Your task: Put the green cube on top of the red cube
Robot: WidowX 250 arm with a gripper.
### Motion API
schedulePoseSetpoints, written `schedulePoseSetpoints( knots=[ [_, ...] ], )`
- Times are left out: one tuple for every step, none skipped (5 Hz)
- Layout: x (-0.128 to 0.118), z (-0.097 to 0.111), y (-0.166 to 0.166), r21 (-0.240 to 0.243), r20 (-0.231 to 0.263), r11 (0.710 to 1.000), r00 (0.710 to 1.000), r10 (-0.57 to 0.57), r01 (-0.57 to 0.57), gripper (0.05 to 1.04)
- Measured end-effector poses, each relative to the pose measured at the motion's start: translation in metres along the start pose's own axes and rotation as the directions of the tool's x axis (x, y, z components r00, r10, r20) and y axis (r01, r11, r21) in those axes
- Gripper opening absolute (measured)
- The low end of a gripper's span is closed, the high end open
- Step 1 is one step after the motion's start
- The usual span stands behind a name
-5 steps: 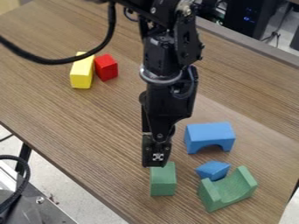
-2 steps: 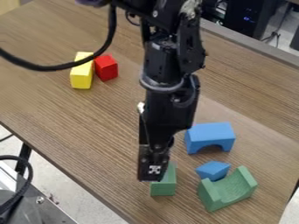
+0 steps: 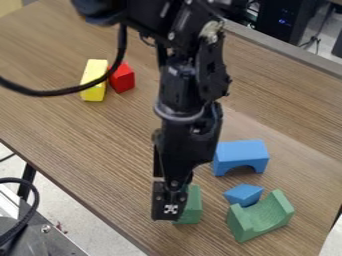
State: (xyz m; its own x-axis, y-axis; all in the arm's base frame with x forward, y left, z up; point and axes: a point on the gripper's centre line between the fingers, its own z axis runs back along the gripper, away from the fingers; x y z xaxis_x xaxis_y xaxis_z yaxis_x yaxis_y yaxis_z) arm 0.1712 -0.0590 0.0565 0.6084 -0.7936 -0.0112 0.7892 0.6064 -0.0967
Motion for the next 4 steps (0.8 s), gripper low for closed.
schedulePoseSetpoints(
  knots=[
    [0.005, -0.003, -0.001, 0.013, 0.011, 1.0, 1.0, 0.011, -0.011, 1.0],
    [0.011, -0.005, 0.0, 0.029, 0.05, 0.998, 0.998, 0.049, -0.05, 1.0],
    [0.02, -0.007, 0.002, 0.027, 0.096, 0.996, 0.992, 0.077, -0.08, 1.0],
    [0.033, -0.013, 0.009, 0.038, 0.099, 0.996, 0.992, 0.082, -0.086, 1.0]
  ],
)
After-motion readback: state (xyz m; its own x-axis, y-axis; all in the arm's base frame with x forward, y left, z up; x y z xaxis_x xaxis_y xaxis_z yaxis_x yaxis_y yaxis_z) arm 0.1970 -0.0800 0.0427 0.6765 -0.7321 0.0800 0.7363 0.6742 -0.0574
